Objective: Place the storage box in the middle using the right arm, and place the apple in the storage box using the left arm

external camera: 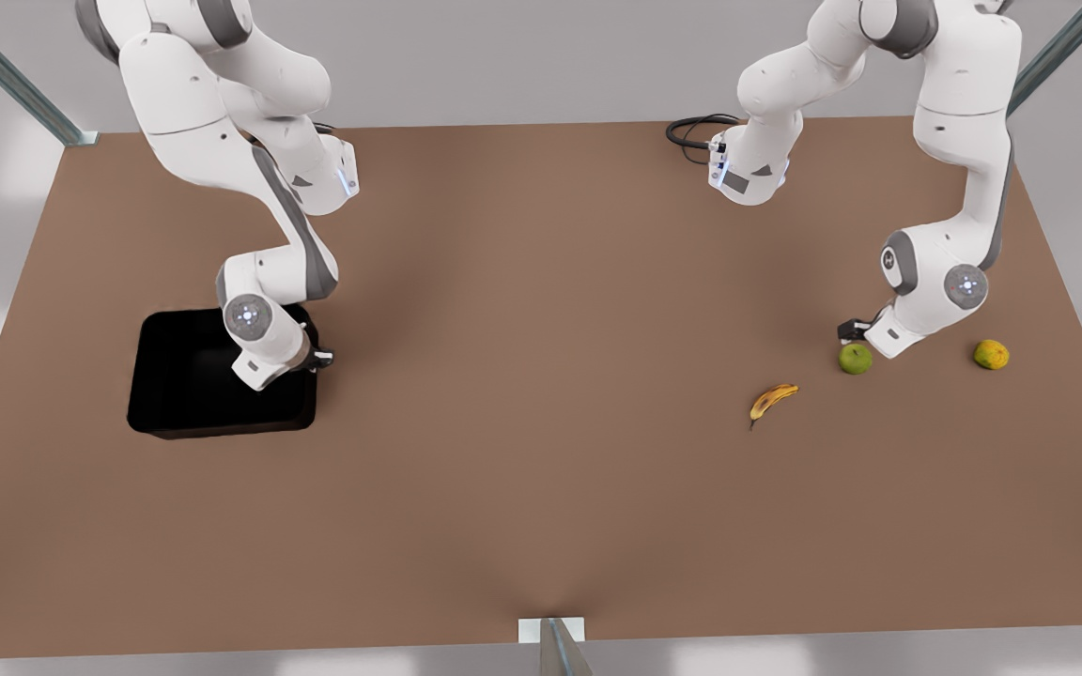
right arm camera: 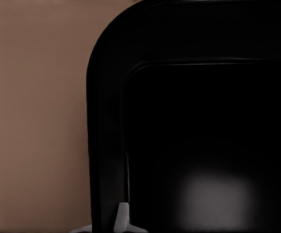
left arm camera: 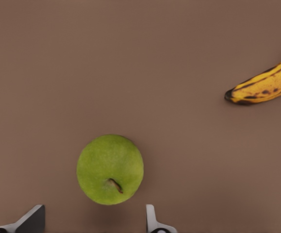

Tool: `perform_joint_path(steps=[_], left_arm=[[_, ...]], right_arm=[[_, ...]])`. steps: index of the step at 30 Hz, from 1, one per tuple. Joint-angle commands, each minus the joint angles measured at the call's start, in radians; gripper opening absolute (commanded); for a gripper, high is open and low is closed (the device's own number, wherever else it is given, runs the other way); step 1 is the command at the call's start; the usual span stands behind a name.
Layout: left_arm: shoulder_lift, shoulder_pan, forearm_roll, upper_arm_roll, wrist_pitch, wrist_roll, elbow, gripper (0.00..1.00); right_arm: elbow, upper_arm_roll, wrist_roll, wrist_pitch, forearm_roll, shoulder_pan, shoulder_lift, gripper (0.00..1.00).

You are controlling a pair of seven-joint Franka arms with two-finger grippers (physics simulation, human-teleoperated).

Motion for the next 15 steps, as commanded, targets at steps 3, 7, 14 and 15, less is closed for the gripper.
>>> perform_joint_path(steps=[3,7,14,15], left_arm=[[0.013,-0.005,0.004,0.0,0.014,-0.002,0.0,1.0],[0.042,-0.007,0.01,0.0,0.037,-0.002,0.005,0.99],[0.077,-0.011,0.01,-0.002,0.066,-0.002,0.011,0.99],[0.088,-0.011,0.01,0.0,0.078,-0.002,0.011,0.99]], right_arm=[[0.008,0.003,0.0,-0.005,0.003,0.003,-0.033,0.21],[0.024,0.005,0.0,-0.023,0.006,0.061,-0.082,0.21],[0.145,0.021,0.058,-0.032,0.011,0.23,-0.073,0.21],[0.168,0.021,0.078,-0.031,0.011,0.264,-0.057,0.21]])
